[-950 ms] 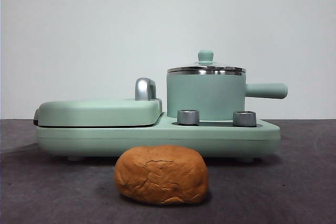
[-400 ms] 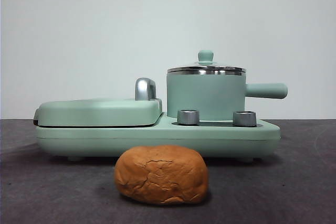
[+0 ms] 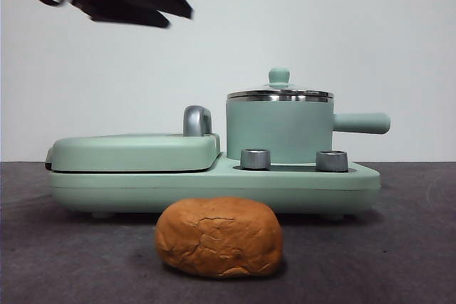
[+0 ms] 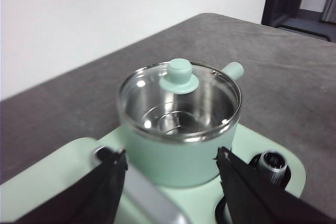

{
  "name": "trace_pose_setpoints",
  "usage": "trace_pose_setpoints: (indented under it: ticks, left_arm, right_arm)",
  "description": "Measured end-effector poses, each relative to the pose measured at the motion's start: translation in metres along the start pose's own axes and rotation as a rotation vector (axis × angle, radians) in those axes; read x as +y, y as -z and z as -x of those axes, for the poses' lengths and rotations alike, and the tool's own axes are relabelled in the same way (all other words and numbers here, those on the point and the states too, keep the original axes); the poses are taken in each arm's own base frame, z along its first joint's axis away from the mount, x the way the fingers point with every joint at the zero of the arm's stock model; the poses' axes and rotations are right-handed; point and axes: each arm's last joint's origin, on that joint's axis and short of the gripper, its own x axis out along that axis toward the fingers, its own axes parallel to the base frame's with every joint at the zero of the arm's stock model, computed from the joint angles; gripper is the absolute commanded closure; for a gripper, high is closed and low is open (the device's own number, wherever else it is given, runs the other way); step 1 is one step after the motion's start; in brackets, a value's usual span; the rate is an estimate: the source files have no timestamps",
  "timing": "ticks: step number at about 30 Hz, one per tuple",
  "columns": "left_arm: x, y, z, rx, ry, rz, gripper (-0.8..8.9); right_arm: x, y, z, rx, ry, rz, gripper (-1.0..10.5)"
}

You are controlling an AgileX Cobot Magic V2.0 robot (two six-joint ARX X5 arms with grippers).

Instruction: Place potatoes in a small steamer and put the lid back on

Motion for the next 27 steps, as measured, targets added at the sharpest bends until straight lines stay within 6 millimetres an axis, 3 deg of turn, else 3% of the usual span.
trace_pose_setpoints:
  ticks: [20,27]
  left_arm:
    - [0.007,-0.022,-0.139,0.012,0.094,0.016,5.34]
    - [0.008,-0.019,-0.167,0.027,0.108,0.018,5.34]
  right_arm:
    - [0.0,0.0,0.0,0.0,0.0,-0.001,6.3]
    - [0.0,0.0,0.0,0.0,0.0,-0.001,6.3]
